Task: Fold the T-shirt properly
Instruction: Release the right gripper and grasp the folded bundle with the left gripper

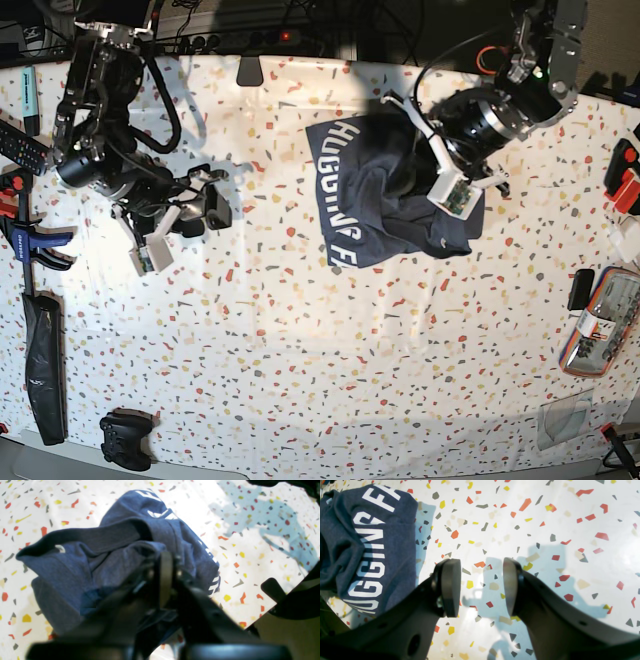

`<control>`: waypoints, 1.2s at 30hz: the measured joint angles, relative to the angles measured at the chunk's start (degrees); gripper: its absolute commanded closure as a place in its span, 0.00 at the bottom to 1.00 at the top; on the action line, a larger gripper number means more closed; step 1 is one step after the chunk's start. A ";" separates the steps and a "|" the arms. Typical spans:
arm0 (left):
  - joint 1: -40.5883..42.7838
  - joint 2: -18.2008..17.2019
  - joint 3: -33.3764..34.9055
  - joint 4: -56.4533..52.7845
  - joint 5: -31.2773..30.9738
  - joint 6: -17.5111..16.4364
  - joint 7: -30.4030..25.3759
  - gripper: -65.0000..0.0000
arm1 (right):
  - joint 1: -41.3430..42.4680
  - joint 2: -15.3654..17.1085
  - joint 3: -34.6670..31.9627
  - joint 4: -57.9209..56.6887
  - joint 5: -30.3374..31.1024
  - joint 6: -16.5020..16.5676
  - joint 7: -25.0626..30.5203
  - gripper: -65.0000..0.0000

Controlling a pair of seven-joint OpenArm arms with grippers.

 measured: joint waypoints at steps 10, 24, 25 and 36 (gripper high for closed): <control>10.14 -0.35 -18.25 -0.02 -3.56 0.20 -6.51 1.00 | 0.02 -0.04 -0.07 0.00 2.49 0.02 0.17 0.58; 7.63 0.00 -23.06 -18.34 -2.10 0.07 -11.50 0.69 | 0.24 -0.04 -0.11 0.00 4.85 0.00 -0.92 0.58; 6.05 0.00 -23.06 -19.76 -2.19 -0.02 -11.61 0.69 | 0.22 -0.04 -0.11 0.00 6.32 0.00 -0.92 0.58; -2.12 0.00 -23.10 -25.88 -2.12 -3.30 -11.39 0.70 | 6.38 -1.49 -14.88 -0.07 1.79 0.02 1.95 1.00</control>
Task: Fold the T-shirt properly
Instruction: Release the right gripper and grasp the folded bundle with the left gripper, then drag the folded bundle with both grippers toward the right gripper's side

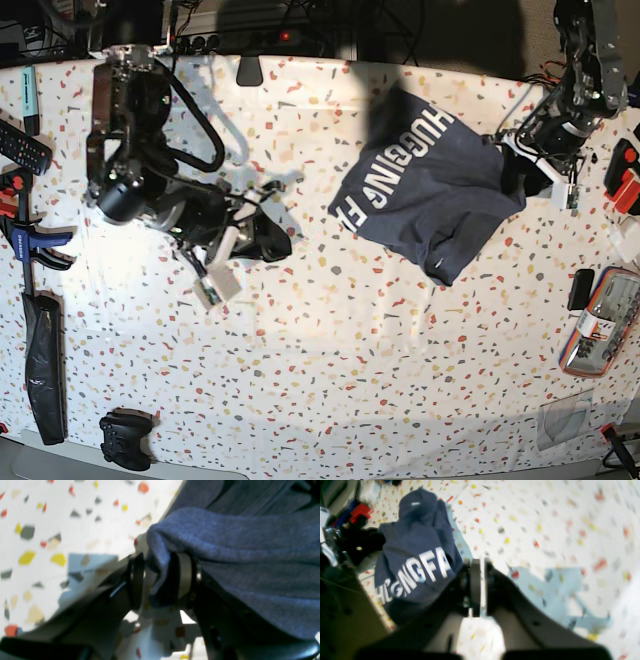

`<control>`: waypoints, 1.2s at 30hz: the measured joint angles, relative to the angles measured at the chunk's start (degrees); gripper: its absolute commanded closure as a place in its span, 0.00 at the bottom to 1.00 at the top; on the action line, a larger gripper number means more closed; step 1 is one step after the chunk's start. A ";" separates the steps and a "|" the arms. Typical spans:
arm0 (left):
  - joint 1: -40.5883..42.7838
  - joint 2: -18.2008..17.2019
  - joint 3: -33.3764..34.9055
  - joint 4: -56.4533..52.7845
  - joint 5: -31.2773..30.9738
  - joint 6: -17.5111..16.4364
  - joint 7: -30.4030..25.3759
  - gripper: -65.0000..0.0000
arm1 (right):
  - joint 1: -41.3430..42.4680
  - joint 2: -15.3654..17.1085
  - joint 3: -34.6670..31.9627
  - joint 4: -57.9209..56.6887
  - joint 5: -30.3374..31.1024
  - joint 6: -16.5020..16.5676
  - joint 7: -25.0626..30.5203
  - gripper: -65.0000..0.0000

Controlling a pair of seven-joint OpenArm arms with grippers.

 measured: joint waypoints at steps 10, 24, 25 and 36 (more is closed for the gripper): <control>-3.43 0.33 7.45 -0.07 0.96 -1.57 -0.11 0.70 | 3.32 -8.72 -9.60 -11.15 -6.69 -0.02 4.39 1.00; -5.53 0.35 10.93 -0.33 3.67 0.90 -0.57 0.70 | -4.13 -4.85 -3.54 -11.82 -16.57 -0.22 5.01 1.00; -5.53 0.35 10.97 -0.35 2.75 0.76 -1.36 0.70 | -5.20 -4.52 -2.54 -10.67 -16.59 -0.20 5.09 1.00; -5.73 -0.02 10.88 0.70 -8.09 -3.74 0.04 0.75 | -14.43 -3.78 4.04 -0.35 -10.64 -0.02 9.92 1.00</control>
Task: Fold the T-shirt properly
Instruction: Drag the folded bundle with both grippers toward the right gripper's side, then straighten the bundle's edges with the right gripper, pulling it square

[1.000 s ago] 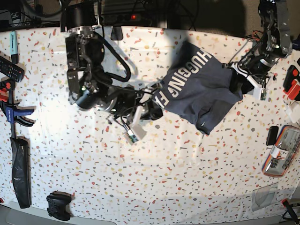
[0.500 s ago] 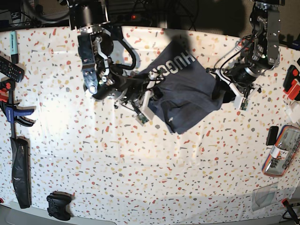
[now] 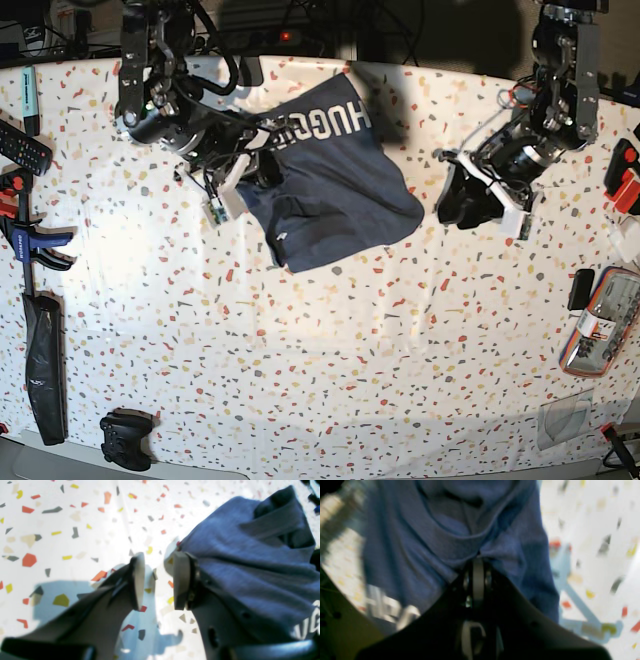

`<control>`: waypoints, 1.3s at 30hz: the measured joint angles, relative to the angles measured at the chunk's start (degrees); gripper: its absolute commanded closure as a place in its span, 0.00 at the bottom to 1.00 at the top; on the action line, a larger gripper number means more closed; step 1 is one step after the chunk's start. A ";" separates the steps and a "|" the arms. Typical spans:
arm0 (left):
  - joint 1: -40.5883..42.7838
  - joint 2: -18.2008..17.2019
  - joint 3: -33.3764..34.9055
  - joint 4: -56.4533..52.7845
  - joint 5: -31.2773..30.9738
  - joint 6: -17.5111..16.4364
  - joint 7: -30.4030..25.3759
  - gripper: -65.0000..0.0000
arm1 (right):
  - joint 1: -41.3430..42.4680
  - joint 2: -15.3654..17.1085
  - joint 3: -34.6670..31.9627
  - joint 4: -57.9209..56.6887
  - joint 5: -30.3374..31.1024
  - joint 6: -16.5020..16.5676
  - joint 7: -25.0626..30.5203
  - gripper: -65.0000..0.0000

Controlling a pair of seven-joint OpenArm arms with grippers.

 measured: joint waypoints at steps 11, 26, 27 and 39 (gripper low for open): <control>9.05 -0.44 -0.02 19.02 -5.16 -3.10 9.03 0.82 | 5.75 0.00 -0.02 5.49 3.37 0.02 -2.89 0.64; 19.71 -0.11 0.02 20.92 -8.33 -8.48 7.43 0.82 | 14.95 0.83 -0.09 -6.58 3.58 -3.72 -8.02 0.65; 19.71 -0.13 0.02 20.92 -8.31 -8.48 7.50 0.82 | 15.82 0.83 -0.13 -7.78 3.65 -3.72 -8.22 0.70; 19.69 -0.11 0.02 20.92 -6.14 -8.50 7.34 0.82 | 19.54 0.83 -1.22 -10.45 1.90 -3.67 -5.97 1.00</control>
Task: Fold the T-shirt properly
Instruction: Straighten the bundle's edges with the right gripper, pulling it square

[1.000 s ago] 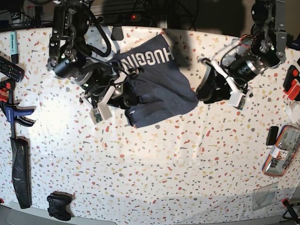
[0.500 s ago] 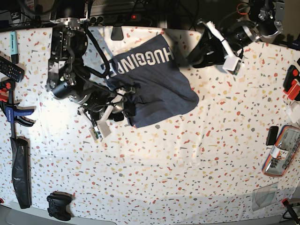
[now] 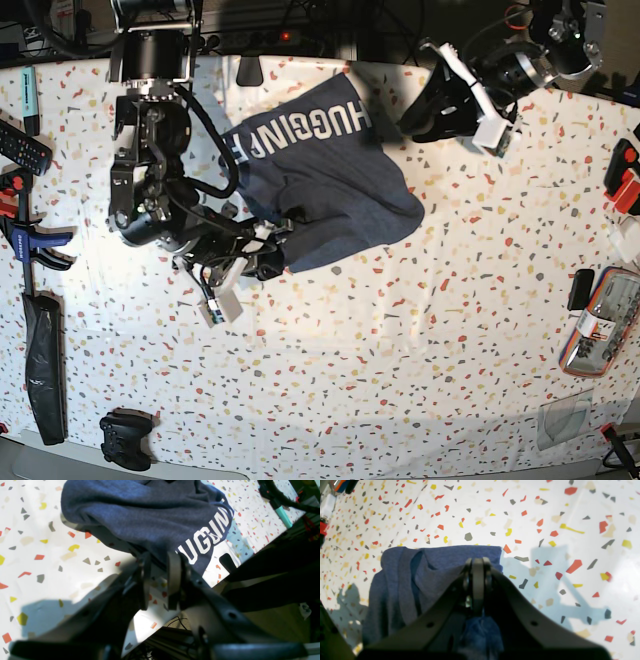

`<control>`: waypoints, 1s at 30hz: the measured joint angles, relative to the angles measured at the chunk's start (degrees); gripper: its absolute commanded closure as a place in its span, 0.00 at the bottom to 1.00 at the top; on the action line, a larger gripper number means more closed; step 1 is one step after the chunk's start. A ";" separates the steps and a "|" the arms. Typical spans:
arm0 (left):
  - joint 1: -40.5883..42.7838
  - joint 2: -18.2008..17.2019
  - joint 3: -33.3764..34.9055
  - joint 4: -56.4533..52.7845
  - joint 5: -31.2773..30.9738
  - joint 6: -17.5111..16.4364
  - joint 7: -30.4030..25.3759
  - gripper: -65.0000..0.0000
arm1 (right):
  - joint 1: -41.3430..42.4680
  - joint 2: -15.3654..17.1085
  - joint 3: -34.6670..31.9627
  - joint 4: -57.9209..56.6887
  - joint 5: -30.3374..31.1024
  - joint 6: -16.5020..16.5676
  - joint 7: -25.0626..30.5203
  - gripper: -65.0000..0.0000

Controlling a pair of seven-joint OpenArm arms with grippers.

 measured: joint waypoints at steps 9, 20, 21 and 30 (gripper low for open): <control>0.02 0.00 0.00 0.00 0.90 0.00 -0.02 0.82 | 2.62 0.00 0.07 -0.87 1.40 -0.04 -0.35 0.85; 0.15 0.00 0.00 0.00 3.41 0.00 0.02 0.82 | 3.56 0.13 0.04 -5.27 2.97 -0.76 -5.29 0.67; 0.15 0.00 0.00 0.00 3.41 0.00 0.00 0.82 | 3.56 0.09 0.04 -6.38 2.95 -0.92 -5.29 0.67; 0.15 0.00 0.00 0.00 3.41 0.00 -0.31 0.82 | 3.72 -0.02 0.04 -8.09 3.02 -0.92 -3.98 0.98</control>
